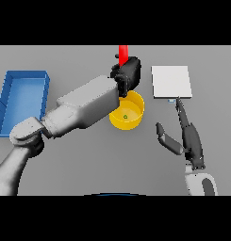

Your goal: Pick up the red beaker and tilt it to pour out 1 green nut into yellow bowl. Pick up the yellow bowl and place it on the metallic measuring scale.

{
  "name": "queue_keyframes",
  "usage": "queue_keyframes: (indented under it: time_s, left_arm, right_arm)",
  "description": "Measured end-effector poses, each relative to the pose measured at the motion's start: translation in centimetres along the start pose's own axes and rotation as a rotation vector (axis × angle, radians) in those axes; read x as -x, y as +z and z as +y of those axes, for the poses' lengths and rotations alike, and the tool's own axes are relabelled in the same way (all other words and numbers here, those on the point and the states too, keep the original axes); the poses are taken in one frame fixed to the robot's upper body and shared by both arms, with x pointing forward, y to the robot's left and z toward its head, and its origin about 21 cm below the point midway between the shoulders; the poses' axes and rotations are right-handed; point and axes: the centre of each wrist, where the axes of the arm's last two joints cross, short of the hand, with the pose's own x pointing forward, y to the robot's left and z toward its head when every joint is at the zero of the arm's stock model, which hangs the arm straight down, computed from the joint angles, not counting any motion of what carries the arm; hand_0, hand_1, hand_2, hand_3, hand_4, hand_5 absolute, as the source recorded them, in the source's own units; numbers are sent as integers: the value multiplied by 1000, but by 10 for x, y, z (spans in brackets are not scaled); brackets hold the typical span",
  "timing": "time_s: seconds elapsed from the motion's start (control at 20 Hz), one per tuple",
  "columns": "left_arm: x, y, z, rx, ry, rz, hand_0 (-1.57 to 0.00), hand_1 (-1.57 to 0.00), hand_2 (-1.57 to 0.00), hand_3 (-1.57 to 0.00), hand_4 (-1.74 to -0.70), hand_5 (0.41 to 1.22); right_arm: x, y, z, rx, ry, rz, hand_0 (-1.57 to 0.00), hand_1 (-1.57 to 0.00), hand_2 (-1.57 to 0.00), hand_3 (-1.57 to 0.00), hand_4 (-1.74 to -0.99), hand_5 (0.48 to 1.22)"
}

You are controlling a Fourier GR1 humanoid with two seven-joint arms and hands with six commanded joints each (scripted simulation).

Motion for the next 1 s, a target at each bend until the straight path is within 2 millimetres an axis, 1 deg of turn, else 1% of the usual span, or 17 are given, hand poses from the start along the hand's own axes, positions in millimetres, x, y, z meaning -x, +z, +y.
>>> queue_keyframes:
  time_s: [0.05, 0.1, 0.2, 0.25, 0.3, 0.35, 0.4, 0.45, 0.5, 0.55, 0.6, 0.7, 0.75, 0.8, 0.9, 0.95, 1.0]
  left_arm:
    - [10, 2, 1, -31, -2, 6, -1571, -1571, -1571, -1571, -1726, 1221]
    - [19, 3, -1, -39, 28, 20, -1571, -1571, -1571, -1571, -1726, 1221]
    - [51, 9, -2, -26, 33, 84, -1571, -1571, -1571, -1571, -1726, 1221]
    - [66, 12, -2, -28, 70, 102, -1571, -1571, -1571, -1571, -1728, 1221]
    - [77, 16, -6, -33, 111, 115, -1571, -1571, -1571, -1263, -1731, 1221]
    - [95, 22, -7, -27, 160, 162, -1571, -1571, -1571, -1023, -1733, 1221]
    - [105, 25, -10, -29, 196, 192, -1571, -1571, -1571, -1132, -1731, 1221]
    - [120, 31, -17, -56, 255, 212, -1571, -1571, -1571, -1220, -1727, 1221]
    - [133, 37, -27, -49, 322, 235, -1571, -1571, -1571, -1290, -1729, 1221]
    - [148, 44, -37, -36, 426, 276, -1571, -1571, -1571, -1346, -1731, 1221]
    - [160, 50, -43, -25, 512, 333, -1571, -1571, -1571, -1391, -1733, 1221]
    - [178, 63, -66, -32, 706, 424, -1571, -1571, -1571, -1431, -1736, 1221]
    - [188, 73, -81, -42, 800, 479, -1571, -1571, -1571, -1444, -1737, 1221]
    - [190, 79, -102, -40, 892, 520, -1571, -1571, -1571, -1448, -1738, 1221]
    - [197, 96, -137, -50, 1075, 642, -1571, -1571, -1571, -1453, -1739, 1221]
    - [194, 102, -156, -57, 1161, 702, -1571, -1571, -1571, -1447, -1739, 1221]
    - [191, 109, -176, -72, 1232, 748, -1571, -1571, -1571, -1435, -1740, 1221]
  right_arm:
    - [0, -2, 0, -2, 7, 3, 1, 1, 1, 1, -1035, 684]
    - [0, -2, 4, -4, 1, 9, 1, 1, 1, 1, -1035, 685]
    - [-1, -3, 4, 2, 6, 3, 1, 1, 1, 1, -1030, 682]
    - [-1, -3, 1, 2, 21, 4, 1, 1, 1, 1, -1023, 682]
    - [-3, -4, 1, 4, 26, 1, 1, 1, 1, 1, -1024, 681]
    - [-2, -4, -1, 2, 26, 8, 1, 1, 1, 1, -1028, 680]
    - [-1, -2, 1, -1, 15, 7, 1, 1, 1, 1, -1018, 680]
    - [-1, -3, 1, 3, 22, 7, 1, 1, 1, 1, -1009, 676]
    - [-1, -4, -2, 9, -2, 17, 1, 1, 1, 1, -1001, 683]
    - [-2, 0, 1, 5, -1, -17, 1, 1, 1, 1, -996, 681]
    - [-2, -4, 2, 5, 3, -5, 1, 1, 1, 1, -996, 675]
    - [-2, -6, 3, 8, 6, -11, 1, 1, 1, 1, -999, 665]
    - [-1, -7, 3, 8, 2, 0, 1, 1, 1, 1, -1004, 668]
    - [-3, -9, 8, 1, -15, -7, 1, 1, 1, 1, -1006, 669]
    - [1, -7, 8, 3, -28, 1, 1, 1, 1, 1, -1002, 666]
    - [-1, -9, 8, 0, -42, -5, 1, 1, 1, 1, -996, 664]
    - [-1, -8, 7, 1, -48, -3, 1, 1, 1, 1, -1012, 659]
